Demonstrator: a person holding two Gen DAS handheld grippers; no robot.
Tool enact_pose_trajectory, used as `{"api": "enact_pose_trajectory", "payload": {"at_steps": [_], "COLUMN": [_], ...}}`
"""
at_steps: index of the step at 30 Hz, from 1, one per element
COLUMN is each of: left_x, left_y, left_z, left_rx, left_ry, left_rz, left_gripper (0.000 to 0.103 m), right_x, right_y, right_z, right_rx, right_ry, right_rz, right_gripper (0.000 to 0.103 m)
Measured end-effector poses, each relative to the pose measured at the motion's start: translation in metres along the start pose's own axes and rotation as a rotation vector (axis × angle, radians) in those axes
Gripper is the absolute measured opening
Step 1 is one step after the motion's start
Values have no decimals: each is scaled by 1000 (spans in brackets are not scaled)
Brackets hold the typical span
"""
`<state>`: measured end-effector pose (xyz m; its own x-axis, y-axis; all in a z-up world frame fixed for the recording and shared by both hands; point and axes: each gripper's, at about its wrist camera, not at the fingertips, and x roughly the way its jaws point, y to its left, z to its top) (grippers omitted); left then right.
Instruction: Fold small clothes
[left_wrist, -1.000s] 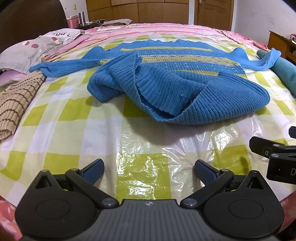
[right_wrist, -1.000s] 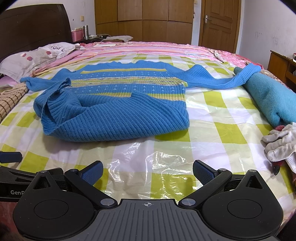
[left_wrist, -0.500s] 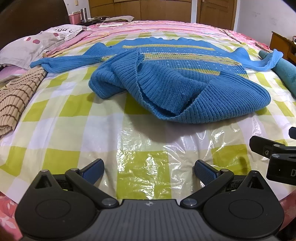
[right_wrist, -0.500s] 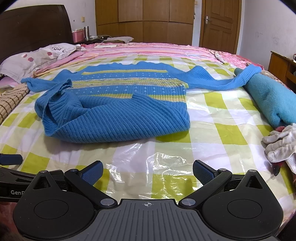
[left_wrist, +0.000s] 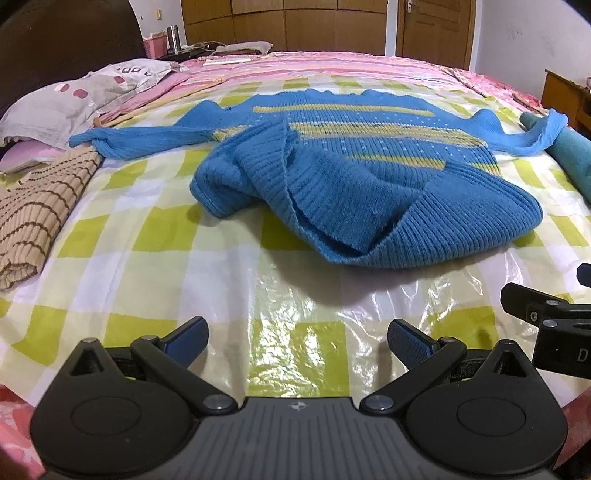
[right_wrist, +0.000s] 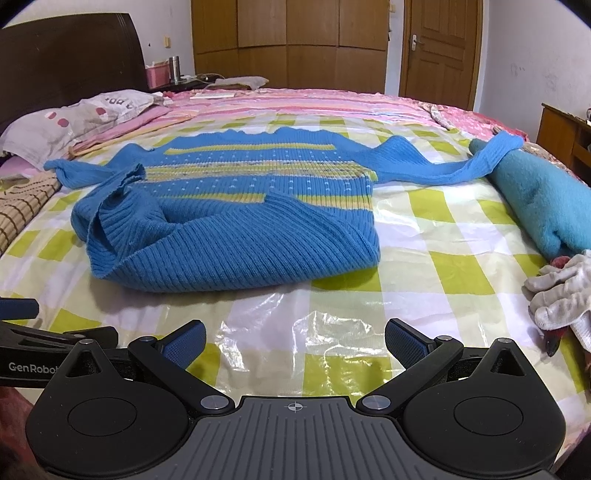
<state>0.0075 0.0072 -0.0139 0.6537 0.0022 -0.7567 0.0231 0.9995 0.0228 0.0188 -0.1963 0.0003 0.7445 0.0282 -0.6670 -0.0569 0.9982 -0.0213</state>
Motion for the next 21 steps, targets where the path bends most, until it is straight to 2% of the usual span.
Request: {"api": "enact_pose_trajectory", "payload": {"at_steps": [7, 11, 17, 21], "left_x": [-2, -9, -12, 2], "left_y": [2, 6, 19, 31], "left_z": [8, 18, 49, 76], "left_rx": [25, 54, 90, 121], "left_ry": [-21, -67, -161, -206], "left_rz": [1, 5, 12, -8], "left_gripper": [103, 103, 103, 103], "right_x": [1, 2, 18, 36], "right_y": [0, -3, -15, -17], "right_z": [9, 22, 52, 71], "right_rx": [-25, -35, -45, -104], "right_ry": [-16, -41, -62, -62], "right_rz": [21, 28, 55, 100], "right_gripper": [103, 103, 103, 103]}}
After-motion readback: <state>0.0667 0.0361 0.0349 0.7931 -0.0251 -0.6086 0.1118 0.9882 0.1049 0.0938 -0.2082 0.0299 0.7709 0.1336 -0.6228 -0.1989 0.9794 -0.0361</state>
